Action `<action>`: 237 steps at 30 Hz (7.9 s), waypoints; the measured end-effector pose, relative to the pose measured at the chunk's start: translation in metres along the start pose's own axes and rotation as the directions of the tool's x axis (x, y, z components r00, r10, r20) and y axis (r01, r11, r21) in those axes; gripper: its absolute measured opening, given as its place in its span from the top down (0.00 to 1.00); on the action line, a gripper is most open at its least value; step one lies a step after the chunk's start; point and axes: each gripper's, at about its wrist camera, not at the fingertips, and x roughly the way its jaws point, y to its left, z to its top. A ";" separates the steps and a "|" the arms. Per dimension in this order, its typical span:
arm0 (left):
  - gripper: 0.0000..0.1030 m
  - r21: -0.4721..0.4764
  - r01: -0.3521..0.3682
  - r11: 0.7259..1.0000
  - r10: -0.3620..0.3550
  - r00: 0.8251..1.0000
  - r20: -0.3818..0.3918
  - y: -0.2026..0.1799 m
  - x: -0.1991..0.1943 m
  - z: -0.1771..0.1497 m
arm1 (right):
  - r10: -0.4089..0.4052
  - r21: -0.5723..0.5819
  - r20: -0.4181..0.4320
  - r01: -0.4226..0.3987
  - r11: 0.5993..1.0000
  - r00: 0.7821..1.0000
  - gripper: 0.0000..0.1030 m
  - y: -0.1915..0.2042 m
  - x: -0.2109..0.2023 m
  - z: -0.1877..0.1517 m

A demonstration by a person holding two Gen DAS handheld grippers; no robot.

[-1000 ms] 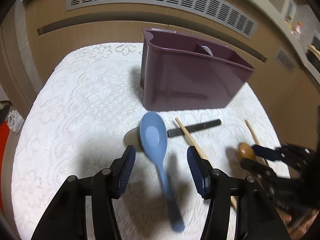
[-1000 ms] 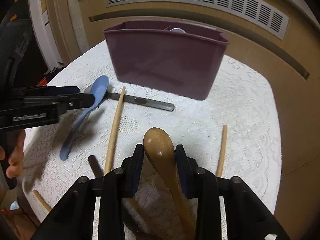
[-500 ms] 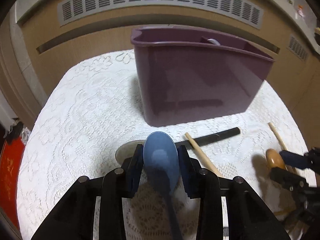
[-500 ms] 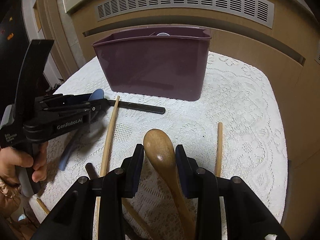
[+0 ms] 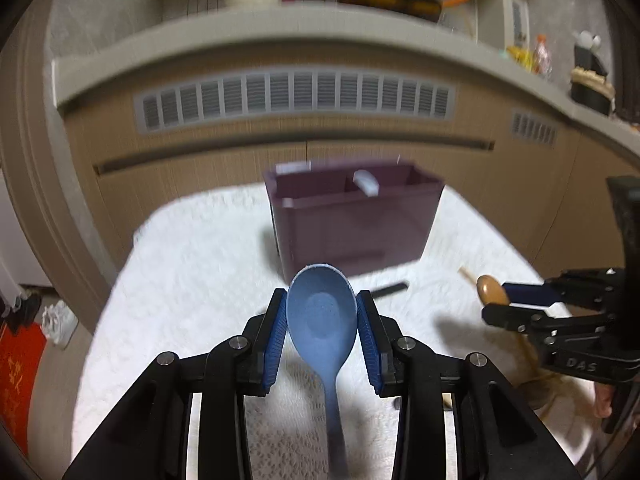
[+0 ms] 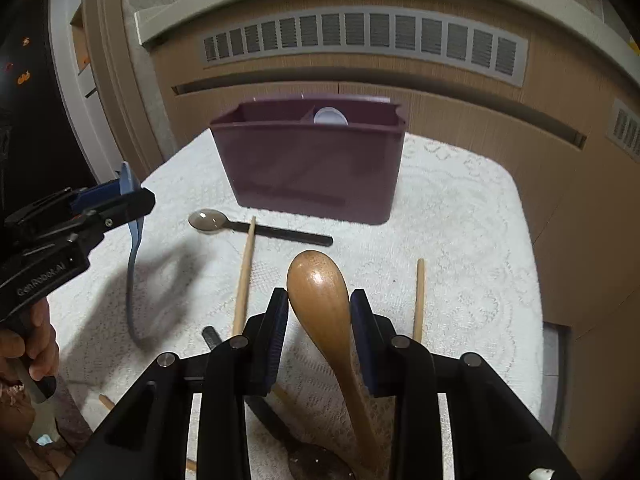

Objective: Organize utensils
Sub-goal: 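Lift the blue spoon and wooden spoon together over the purple caddy, then open both tools to drop the blue and wooden spoons into the caddy, then lower the right tool to a wooden chopstick and close on it, then grasp another wooden chopstick with the left tool while the right tool holds its chopstick, then lift both held chopsticks upright over the purple caddy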

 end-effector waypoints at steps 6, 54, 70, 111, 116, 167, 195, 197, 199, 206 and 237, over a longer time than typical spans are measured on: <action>0.66 0.003 0.032 0.999 -0.032 0.993 0.114 0.002 -0.039 0.027 | -0.014 -0.009 0.116 0.015 1.000 0.993 0.77 0.013 -0.048 0.021; 0.65 -0.044 0.091 0.995 -0.091 0.996 0.020 0.031 0.147 0.119 | -0.021 0.032 0.087 0.018 0.999 0.996 0.93 -0.039 0.082 0.138; 0.44 -0.073 0.083 0.994 -0.079 0.995 0.063 0.043 0.067 0.103 | -0.140 -0.076 0.195 0.158 0.985 0.971 0.17 -0.006 0.003 0.106; 0.30 -0.107 0.046 0.993 -0.072 0.964 -0.257 0.050 0.019 -0.019 | 0.140 -0.415 -0.430 -0.333 0.847 0.892 0.91 0.106 0.000 -0.079; 0.30 -0.120 0.027 0.992 -0.057 0.966 -0.252 0.055 0.018 -0.017 | 0.194 -0.309 -0.362 -0.314 0.898 0.912 0.94 0.091 -0.002 -0.055; 0.77 0.009 0.110 0.994 -0.090 0.855 -0.510 0.003 0.085 -0.029 | 0.012 0.003 -0.199 -0.012 1.000 0.980 0.87 -0.003 0.049 -0.004; 0.78 0.014 0.046 0.999 -0.034 0.887 -0.460 -0.029 0.118 -0.016 | 0.008 0.030 -0.207 -0.002 1.000 0.978 0.94 -0.008 0.078 0.004; 0.78 -0.002 0.048 0.999 -0.044 0.883 -0.467 -0.029 0.120 -0.015 | 0.008 0.032 -0.204 -0.001 1.000 0.979 0.94 -0.008 0.078 0.004; 0.77 -0.030 0.060 0.998 -0.067 0.875 -0.479 -0.024 0.121 -0.014 | 0.009 0.033 -0.203 -0.003 0.999 0.979 0.94 -0.008 0.078 0.004; 0.78 -0.027 0.054 0.998 -0.060 0.874 -0.481 -0.023 0.121 -0.013 | 0.016 0.044 -0.195 -0.008 0.999 0.981 0.94 -0.010 0.074 0.003; 0.93 -0.045 0.188 0.981 -0.184 0.980 0.080 -0.016 -0.058 0.057 | 0.019 0.054 0.172 -0.029 0.998 0.985 0.94 0.004 -0.099 0.032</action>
